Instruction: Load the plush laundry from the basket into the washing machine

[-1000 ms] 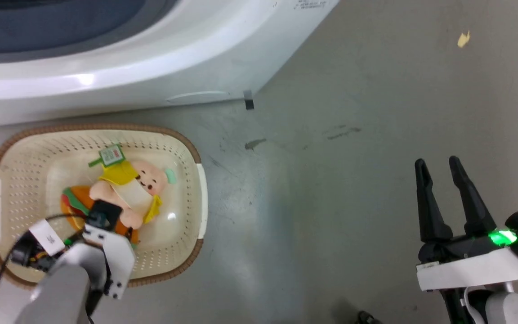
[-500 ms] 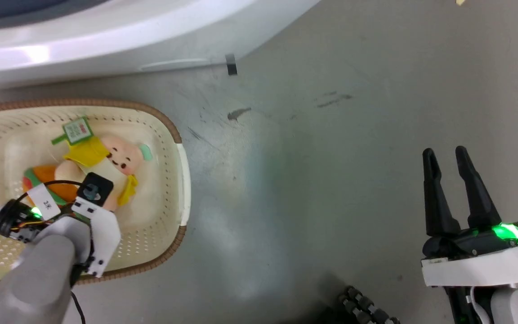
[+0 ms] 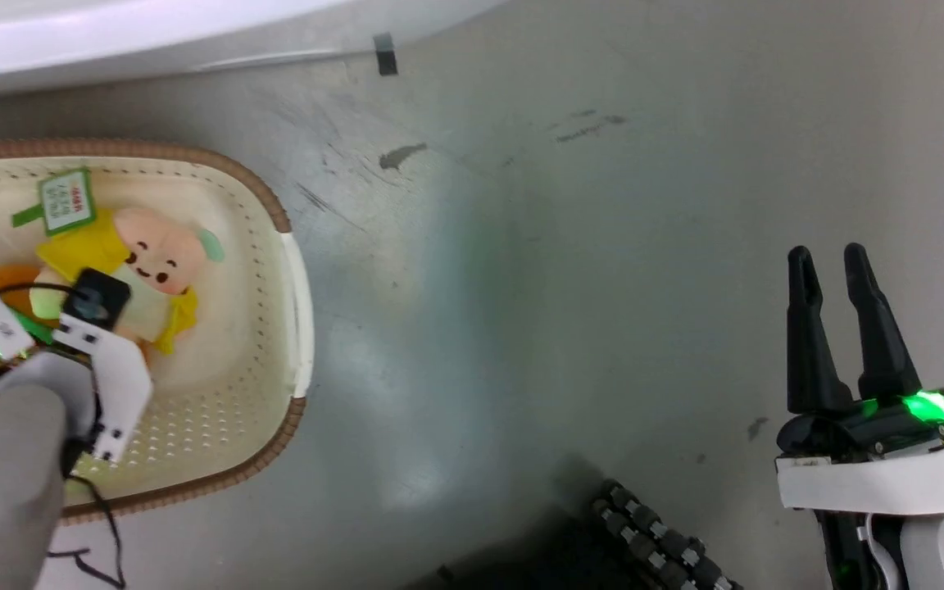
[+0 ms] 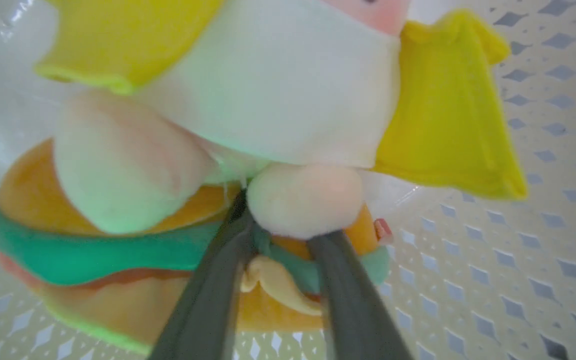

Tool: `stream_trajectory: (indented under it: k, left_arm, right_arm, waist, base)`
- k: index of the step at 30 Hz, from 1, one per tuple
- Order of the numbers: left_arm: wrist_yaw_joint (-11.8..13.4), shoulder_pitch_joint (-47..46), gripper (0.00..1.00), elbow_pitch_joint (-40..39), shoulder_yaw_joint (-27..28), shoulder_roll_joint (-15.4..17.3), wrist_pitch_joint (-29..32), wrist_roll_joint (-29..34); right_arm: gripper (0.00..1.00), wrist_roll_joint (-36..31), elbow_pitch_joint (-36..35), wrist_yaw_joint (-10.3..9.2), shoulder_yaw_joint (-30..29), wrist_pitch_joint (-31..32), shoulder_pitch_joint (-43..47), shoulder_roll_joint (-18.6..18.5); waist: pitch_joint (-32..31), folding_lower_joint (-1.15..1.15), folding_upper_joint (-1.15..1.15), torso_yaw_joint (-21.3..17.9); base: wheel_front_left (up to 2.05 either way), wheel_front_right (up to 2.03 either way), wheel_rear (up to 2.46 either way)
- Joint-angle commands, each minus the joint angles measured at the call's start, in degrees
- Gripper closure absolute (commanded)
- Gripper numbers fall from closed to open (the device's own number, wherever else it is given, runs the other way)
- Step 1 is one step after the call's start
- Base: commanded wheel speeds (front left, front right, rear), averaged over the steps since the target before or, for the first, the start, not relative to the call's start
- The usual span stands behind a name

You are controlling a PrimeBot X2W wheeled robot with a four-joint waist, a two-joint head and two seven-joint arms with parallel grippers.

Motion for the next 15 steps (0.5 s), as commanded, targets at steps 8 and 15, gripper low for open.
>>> stream_trajectory:
  k: [8, 15]
  left_arm:
    - [1.4, -1.0, 1.0, 7.7, -0.7, 1.8, -3.1, -3.8]
    - [3.0, 3.6, 1.0, 9.8, 1.6, -2.3, -8.8, -7.7]
  right_arm:
    - [0.0, 2.1, 0.2, -0.04, 1.5, -1.3, -4.1, 0.0]
    - [0.0, -1.2, 1.8, -0.04, 0.9, -1.3, -5.2, 0.0]
  waist:
    - [0.0, 0.0, 0.0, -3.5]
    - [-9.4, 0.0, 0.0, -1.6]
  base:
    - [0.0, 0.0, 0.0]
    - [0.0, 0.0, 0.0]
